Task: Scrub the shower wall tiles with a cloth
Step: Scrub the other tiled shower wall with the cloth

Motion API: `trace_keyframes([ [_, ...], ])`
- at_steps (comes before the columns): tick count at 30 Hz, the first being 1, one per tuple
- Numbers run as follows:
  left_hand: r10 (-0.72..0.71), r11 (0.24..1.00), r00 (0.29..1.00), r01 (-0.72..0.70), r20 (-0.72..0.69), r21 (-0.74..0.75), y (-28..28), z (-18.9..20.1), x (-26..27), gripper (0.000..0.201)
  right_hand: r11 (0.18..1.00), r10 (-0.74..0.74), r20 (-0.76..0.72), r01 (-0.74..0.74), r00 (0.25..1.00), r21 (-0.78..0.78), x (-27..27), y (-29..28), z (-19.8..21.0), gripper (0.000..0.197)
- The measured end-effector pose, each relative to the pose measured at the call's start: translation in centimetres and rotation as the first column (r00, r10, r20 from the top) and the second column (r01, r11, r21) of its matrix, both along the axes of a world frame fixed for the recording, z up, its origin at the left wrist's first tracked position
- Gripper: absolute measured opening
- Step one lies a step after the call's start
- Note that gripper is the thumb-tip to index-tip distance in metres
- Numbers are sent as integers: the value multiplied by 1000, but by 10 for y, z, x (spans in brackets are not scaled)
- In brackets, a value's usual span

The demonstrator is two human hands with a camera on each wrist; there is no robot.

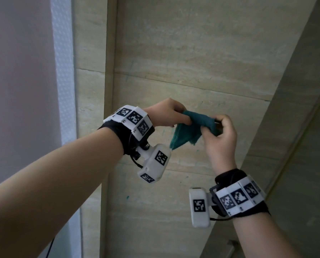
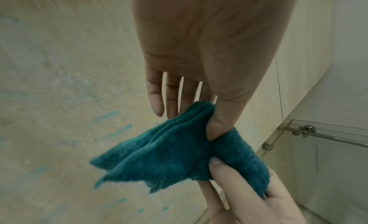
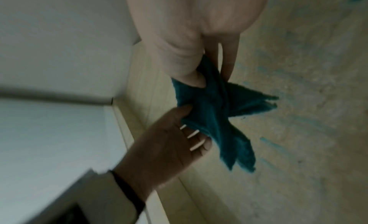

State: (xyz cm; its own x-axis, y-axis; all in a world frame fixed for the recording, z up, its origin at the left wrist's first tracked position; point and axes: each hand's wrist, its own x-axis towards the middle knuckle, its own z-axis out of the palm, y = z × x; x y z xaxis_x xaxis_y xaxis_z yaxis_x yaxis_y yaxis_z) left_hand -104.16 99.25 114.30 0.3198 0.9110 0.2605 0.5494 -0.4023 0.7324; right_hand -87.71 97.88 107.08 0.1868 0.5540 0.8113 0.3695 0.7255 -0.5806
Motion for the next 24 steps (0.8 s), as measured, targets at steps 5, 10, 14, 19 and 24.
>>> trace_keyframes([
  [5,-11,997,996,17,89,-77,-4,5,8,12,963,-193,167,154,967,221,-7,7,-4,21],
  [10,53,996,958,-31,283,-84,-4,10,11,3,990,-42,207,12,977,142,-16,5,-5,34],
  [14,-7,991,944,51,330,-126,-2,12,4,8,997,30,237,-46,971,61,-20,7,-3,59],
  [19,-30,992,941,68,336,-103,2,10,-2,9,978,-93,281,35,955,205,-19,18,-7,44],
  [24,-28,992,938,69,345,-107,5,12,-15,14,967,-100,246,36,964,253,-23,22,-3,35],
])
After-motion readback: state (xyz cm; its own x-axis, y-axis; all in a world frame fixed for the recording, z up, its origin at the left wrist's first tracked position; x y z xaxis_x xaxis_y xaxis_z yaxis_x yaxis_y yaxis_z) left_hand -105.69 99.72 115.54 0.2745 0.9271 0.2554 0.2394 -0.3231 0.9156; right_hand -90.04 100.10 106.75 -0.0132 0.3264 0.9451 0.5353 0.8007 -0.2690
